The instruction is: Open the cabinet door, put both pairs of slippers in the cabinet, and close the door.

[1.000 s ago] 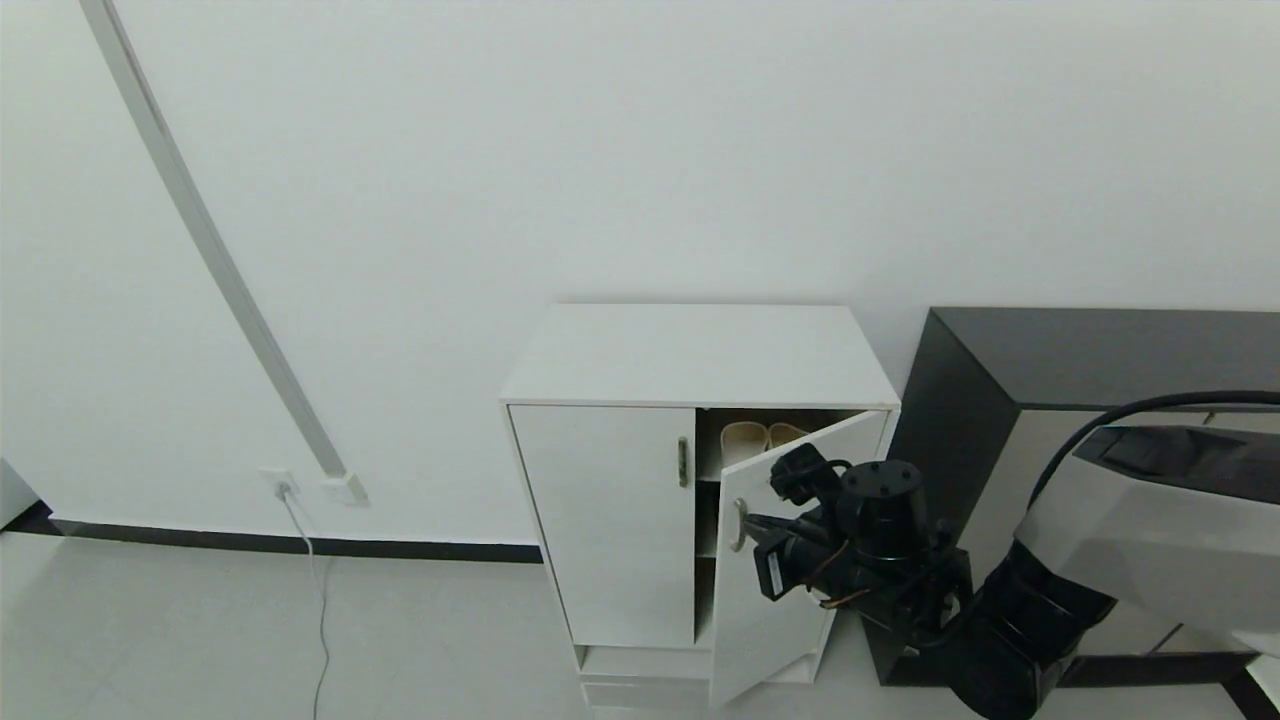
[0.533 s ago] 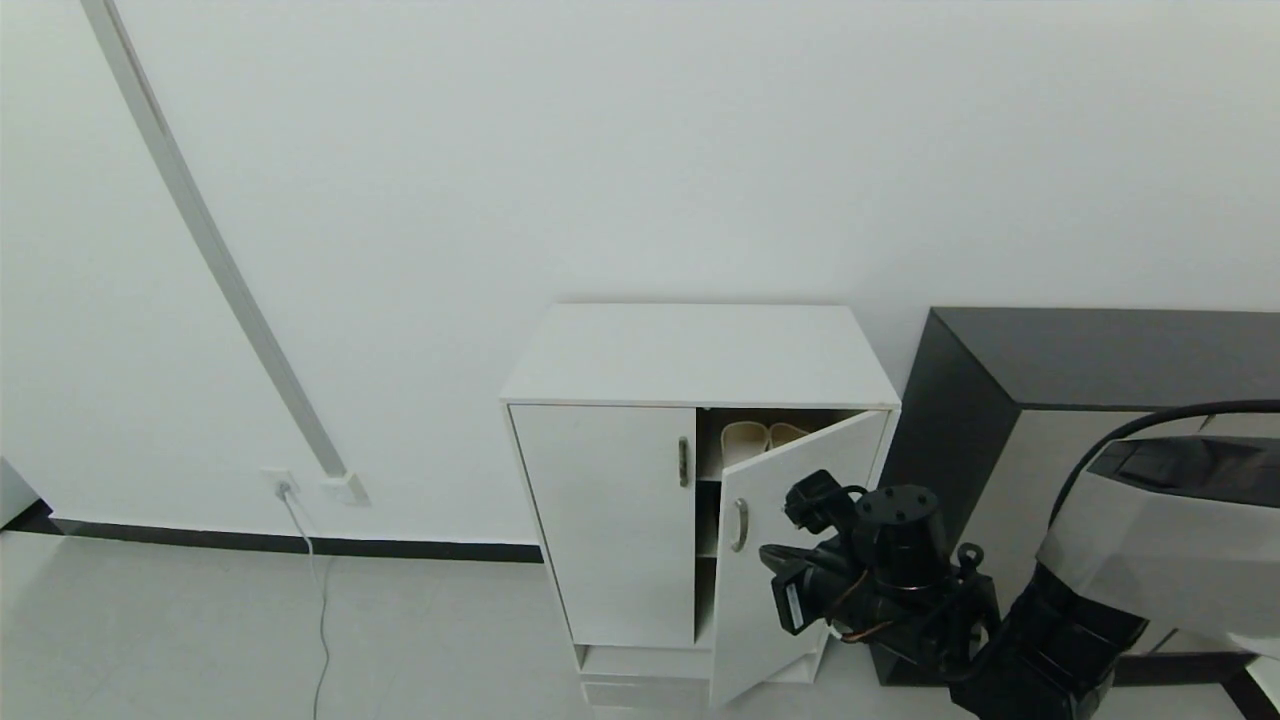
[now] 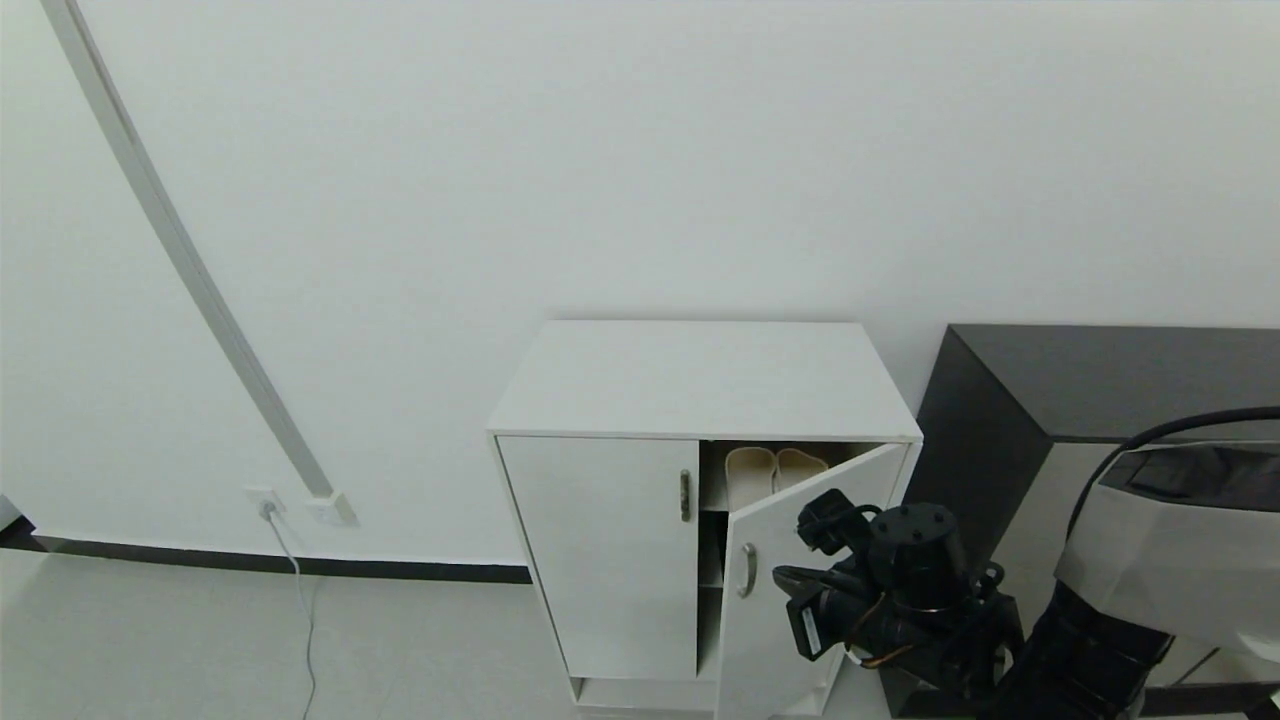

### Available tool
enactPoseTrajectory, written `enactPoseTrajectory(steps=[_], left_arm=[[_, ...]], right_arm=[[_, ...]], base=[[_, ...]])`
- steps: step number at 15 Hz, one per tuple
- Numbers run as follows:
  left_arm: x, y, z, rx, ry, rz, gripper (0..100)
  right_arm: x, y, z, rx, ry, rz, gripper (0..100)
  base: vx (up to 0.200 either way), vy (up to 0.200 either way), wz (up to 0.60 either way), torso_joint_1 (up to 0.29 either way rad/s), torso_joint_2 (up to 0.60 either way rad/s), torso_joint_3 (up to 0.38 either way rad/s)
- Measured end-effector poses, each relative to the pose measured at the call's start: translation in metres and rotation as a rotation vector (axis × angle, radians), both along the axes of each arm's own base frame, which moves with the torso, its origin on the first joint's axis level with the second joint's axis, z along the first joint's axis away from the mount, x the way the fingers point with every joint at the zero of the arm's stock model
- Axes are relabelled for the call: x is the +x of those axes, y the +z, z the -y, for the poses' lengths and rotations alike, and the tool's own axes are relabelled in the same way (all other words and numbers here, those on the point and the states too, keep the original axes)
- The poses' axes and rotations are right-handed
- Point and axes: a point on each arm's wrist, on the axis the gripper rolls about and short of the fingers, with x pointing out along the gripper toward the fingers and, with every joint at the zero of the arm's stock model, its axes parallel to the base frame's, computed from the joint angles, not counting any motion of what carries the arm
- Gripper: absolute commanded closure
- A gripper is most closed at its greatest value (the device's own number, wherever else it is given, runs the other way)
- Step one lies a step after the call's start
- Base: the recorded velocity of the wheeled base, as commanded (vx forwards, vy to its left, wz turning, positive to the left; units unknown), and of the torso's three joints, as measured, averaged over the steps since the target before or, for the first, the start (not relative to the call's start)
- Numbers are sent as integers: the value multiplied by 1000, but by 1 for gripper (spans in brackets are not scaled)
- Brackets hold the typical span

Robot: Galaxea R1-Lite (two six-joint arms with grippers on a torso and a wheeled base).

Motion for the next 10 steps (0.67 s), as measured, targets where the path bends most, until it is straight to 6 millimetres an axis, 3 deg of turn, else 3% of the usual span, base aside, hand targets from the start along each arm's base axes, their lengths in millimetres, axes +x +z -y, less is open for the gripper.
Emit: enactPoseTrajectory(steps=[6, 10], left_arm=[[0, 0, 0, -1, 0, 0, 100], [0, 0, 0, -1, 0, 0, 100]], right_arm=[[3, -13, -4, -5, 7, -7, 100], [22, -23, -8, 15, -16, 21, 100]], base=[[0, 0, 0, 0, 0, 0], [0, 0, 0, 0, 0, 0]])
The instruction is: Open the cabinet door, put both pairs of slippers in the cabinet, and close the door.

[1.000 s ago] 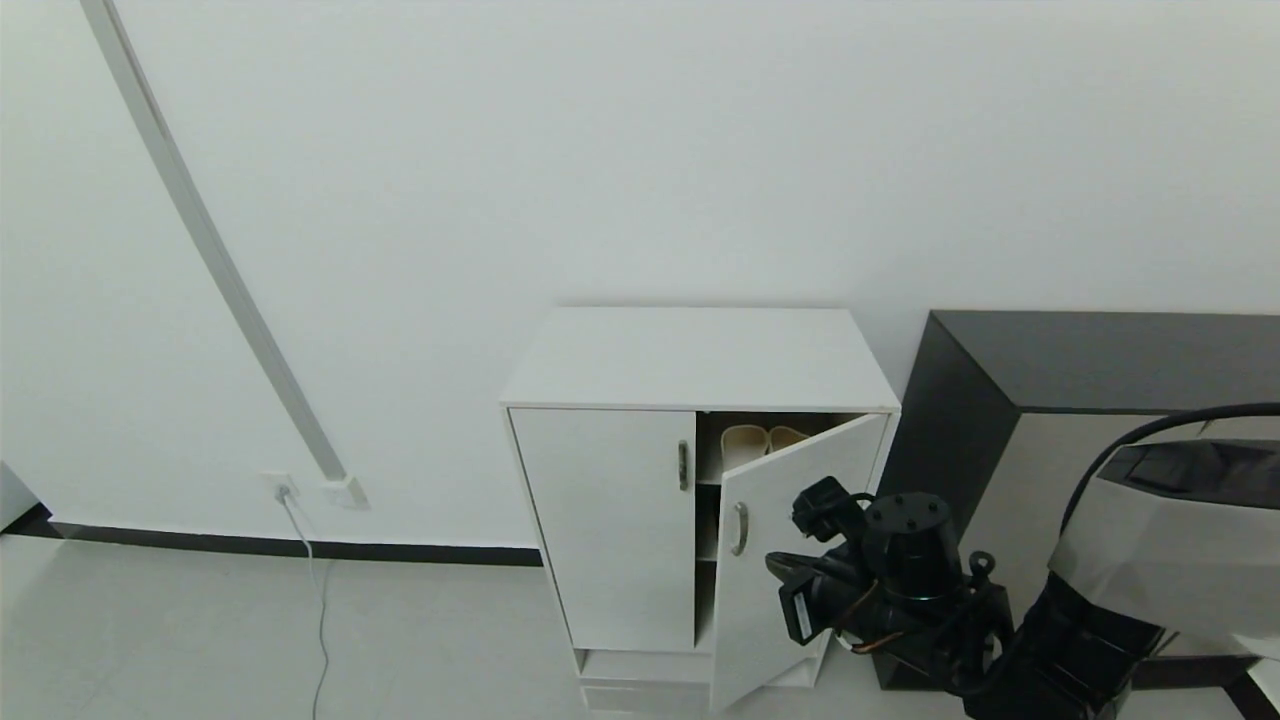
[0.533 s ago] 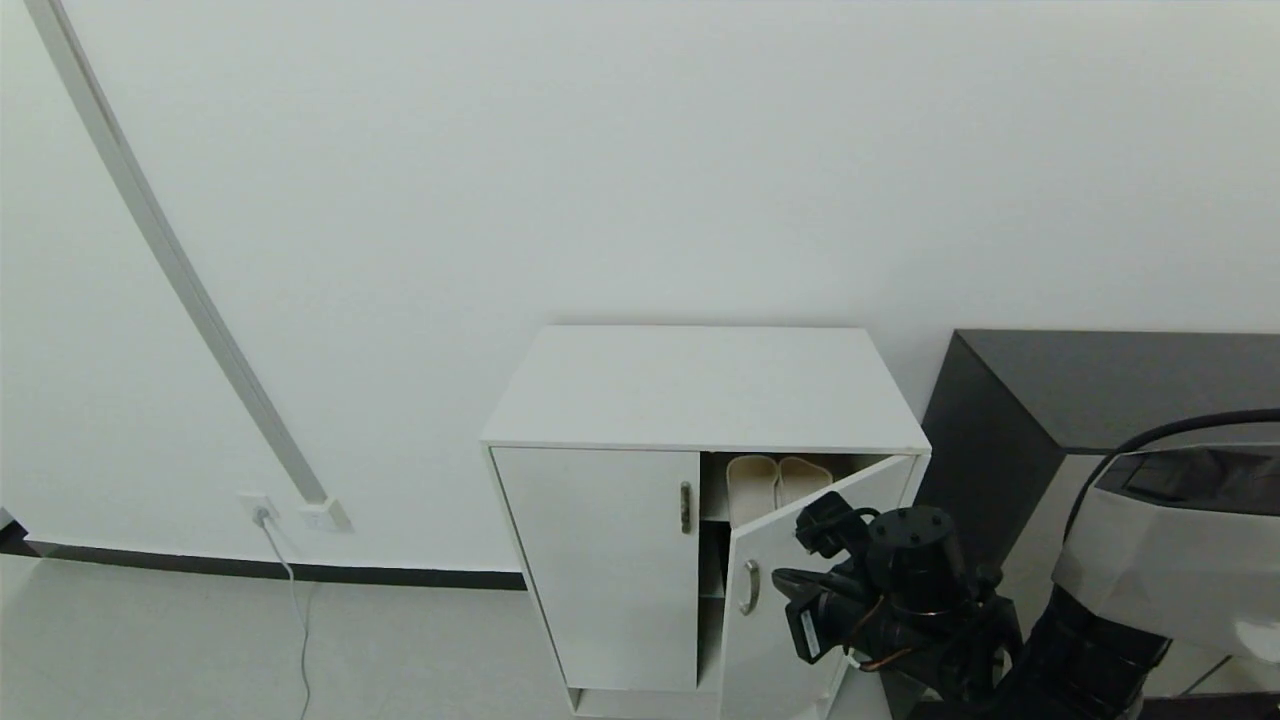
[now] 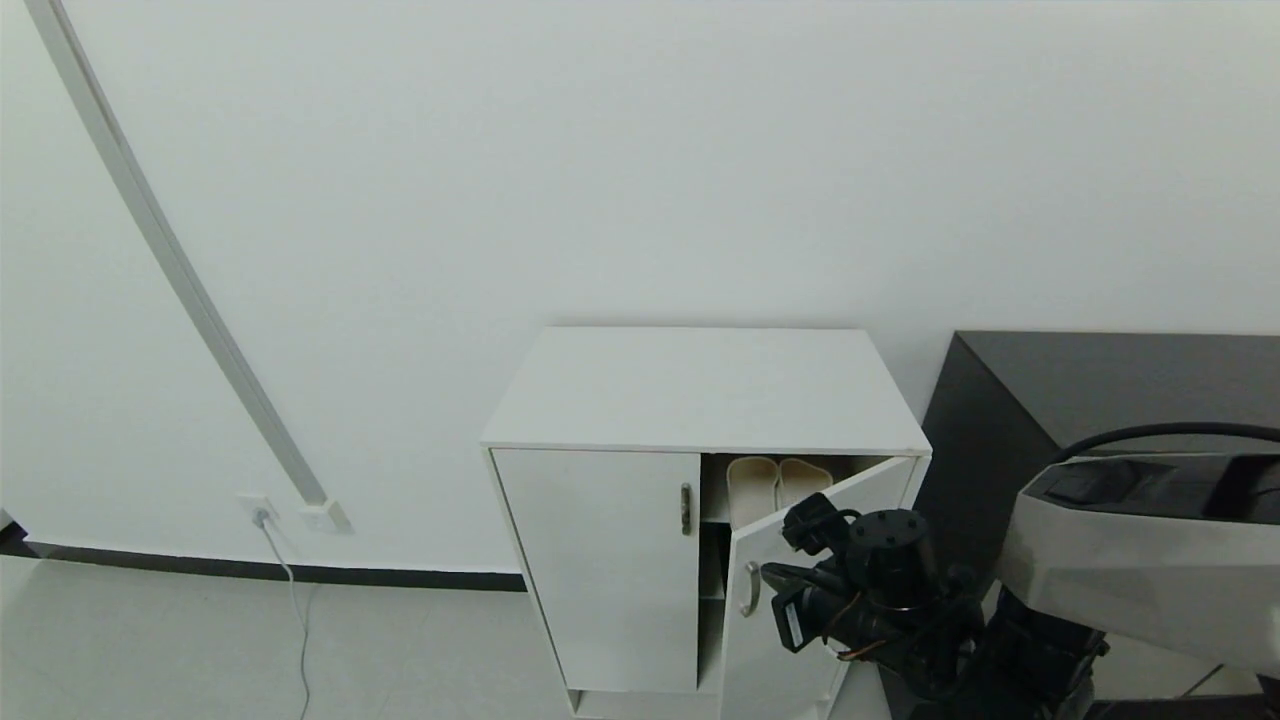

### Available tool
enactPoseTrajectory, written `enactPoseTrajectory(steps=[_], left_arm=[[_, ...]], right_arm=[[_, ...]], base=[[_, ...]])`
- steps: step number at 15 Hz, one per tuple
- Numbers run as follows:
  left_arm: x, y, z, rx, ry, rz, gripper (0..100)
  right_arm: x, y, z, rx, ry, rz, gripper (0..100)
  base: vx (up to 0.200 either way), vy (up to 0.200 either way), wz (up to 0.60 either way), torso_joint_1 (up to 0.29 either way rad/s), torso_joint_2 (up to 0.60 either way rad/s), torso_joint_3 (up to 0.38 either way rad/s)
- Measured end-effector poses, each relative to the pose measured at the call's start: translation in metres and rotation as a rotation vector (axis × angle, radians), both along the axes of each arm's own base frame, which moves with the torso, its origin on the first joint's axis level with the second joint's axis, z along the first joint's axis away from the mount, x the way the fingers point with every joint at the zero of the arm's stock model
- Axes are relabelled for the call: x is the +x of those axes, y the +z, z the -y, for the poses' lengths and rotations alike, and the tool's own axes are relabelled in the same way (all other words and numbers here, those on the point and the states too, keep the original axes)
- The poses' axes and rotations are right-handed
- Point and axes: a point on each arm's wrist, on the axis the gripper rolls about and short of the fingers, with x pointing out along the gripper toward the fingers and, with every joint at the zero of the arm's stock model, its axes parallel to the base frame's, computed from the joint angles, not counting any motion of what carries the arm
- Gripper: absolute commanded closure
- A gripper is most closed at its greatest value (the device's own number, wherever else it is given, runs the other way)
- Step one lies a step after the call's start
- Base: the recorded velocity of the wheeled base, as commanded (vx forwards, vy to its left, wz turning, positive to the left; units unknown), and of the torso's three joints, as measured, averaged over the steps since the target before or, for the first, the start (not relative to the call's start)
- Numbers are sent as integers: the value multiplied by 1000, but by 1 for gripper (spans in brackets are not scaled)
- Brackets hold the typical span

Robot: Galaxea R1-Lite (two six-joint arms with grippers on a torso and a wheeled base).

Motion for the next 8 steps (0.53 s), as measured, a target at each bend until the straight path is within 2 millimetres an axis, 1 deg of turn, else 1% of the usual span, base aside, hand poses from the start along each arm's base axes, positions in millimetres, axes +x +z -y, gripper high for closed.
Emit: enactPoseTrajectory(steps=[3, 8], left_arm=[[0, 0, 0, 0, 0, 0, 100], [0, 0, 0, -1, 0, 0, 100]], right_arm=[[17, -9, 0, 6, -29, 8, 100], [36, -17, -5, 10, -44, 12, 100]], base=[[0, 0, 0, 0, 0, 0], [0, 0, 0, 0, 0, 0]])
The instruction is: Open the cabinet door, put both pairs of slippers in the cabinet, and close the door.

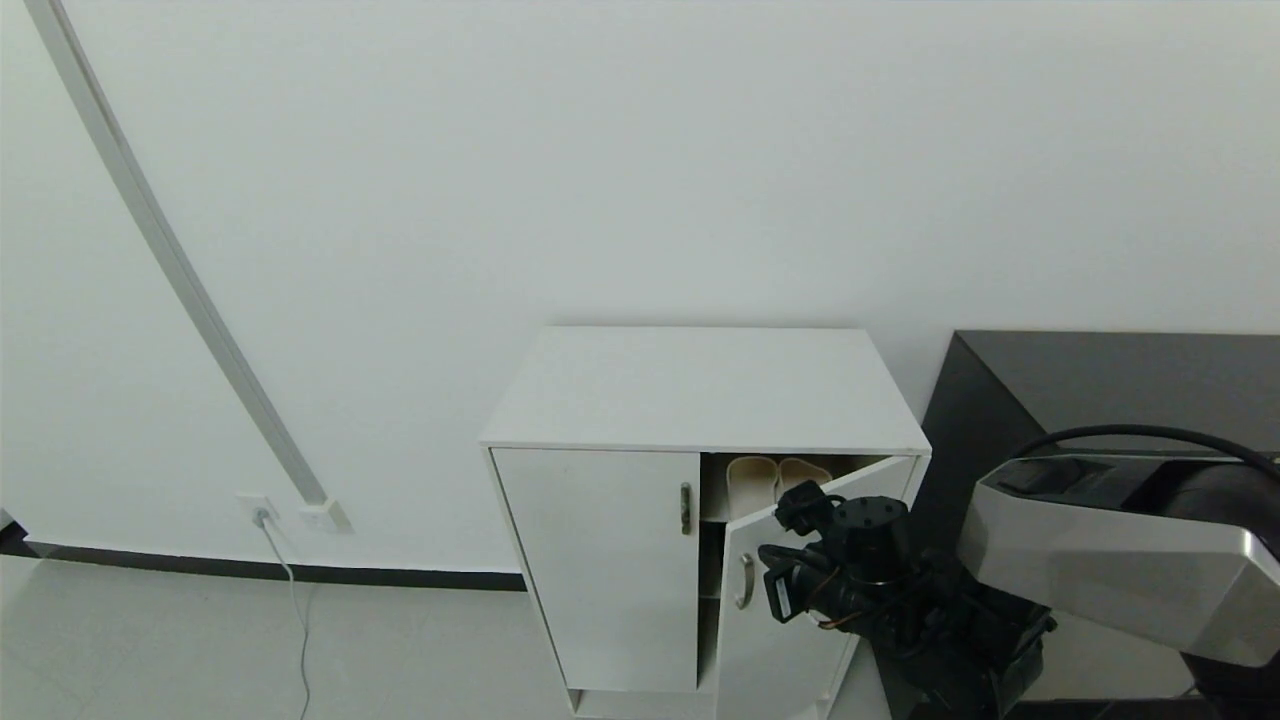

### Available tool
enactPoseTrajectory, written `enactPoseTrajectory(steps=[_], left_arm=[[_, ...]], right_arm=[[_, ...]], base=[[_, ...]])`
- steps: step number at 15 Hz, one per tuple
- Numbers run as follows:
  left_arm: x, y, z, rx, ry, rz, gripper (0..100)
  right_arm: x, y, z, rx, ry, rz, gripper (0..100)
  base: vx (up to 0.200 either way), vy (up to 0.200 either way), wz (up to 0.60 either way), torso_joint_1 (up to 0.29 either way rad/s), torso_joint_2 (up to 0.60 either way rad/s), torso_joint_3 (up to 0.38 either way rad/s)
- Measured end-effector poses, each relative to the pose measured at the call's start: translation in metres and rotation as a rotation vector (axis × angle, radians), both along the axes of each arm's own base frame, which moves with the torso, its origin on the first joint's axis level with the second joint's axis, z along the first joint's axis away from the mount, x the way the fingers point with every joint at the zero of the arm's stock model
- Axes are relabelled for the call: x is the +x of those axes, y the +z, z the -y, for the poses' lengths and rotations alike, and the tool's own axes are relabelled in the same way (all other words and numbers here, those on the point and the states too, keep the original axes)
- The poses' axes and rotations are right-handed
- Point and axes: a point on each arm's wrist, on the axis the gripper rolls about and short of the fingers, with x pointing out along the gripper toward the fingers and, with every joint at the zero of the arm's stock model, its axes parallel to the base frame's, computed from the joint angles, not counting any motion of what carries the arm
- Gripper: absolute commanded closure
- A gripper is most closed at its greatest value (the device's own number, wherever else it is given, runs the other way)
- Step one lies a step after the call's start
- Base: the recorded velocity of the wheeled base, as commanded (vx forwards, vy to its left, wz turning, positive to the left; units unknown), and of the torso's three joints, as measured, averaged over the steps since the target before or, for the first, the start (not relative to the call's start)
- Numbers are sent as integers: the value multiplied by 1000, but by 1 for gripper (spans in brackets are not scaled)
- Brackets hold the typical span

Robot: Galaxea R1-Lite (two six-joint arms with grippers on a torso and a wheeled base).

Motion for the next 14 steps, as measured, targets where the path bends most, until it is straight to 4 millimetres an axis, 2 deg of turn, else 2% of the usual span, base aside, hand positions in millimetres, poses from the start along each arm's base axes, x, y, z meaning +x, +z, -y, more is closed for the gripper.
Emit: enactPoseTrajectory(steps=[6, 14], left_arm=[[0, 0, 0, 0, 0, 0, 100], [0, 0, 0, 0, 0, 0, 100]], right_arm=[[22, -3, -4, 1, -23, 1, 100], [40, -2, -5, 6, -44, 6, 100]], base=[[0, 0, 0, 0, 0, 0], [0, 0, 0, 0, 0, 0]])
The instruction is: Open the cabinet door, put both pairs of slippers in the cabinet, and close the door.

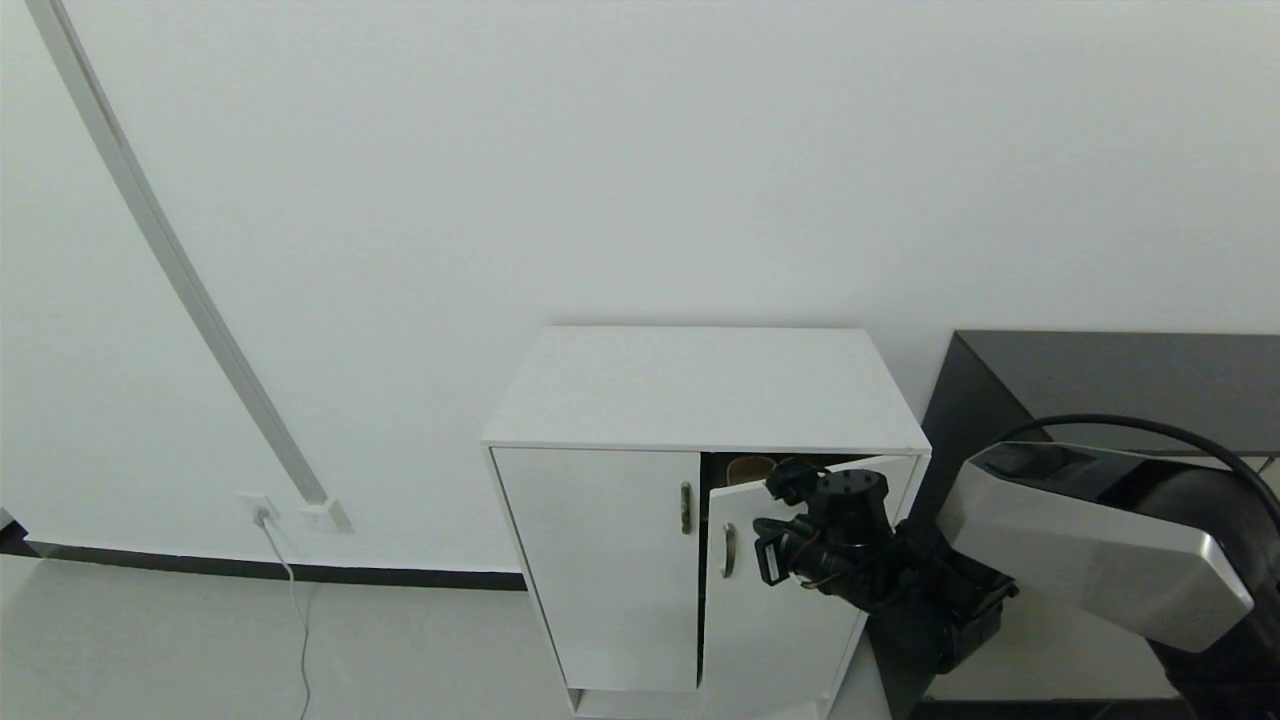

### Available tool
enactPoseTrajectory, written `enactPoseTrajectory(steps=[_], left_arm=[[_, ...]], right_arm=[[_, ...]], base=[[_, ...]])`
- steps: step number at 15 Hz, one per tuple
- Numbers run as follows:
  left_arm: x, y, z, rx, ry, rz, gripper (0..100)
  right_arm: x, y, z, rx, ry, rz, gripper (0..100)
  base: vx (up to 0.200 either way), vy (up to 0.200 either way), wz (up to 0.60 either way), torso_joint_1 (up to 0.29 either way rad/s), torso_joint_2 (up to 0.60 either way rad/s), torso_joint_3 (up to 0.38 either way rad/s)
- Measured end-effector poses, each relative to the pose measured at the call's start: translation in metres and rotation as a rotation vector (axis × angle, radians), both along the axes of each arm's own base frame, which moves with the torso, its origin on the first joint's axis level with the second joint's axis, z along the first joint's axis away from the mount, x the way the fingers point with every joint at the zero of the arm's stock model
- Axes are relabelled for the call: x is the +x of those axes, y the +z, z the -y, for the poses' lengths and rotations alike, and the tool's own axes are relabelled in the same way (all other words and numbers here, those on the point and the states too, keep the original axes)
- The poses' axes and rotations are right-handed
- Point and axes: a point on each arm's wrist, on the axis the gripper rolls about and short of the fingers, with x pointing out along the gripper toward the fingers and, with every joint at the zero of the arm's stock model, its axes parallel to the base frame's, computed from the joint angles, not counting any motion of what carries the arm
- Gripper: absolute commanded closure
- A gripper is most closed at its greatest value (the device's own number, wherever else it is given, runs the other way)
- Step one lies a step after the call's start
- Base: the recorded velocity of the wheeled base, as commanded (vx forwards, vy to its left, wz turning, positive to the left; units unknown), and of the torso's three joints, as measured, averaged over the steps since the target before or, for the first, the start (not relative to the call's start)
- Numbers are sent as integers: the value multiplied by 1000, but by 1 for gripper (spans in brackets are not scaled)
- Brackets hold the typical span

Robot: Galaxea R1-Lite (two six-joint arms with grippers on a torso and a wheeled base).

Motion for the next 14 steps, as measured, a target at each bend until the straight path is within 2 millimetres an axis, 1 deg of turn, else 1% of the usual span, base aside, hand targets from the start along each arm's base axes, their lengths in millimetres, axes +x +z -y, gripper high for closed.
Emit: enactPoseTrajectory(steps=[3, 14], left_arm=[[0, 0, 0, 2, -1, 0, 100], [0, 0, 0, 3, -1, 0, 100]], right_arm=[[5, -3, 2, 1, -11, 2, 100], [38, -8, 9, 0, -65, 3, 100]], base=[[0, 0, 0, 0, 0, 0], [0, 0, 0, 0, 0, 0]])
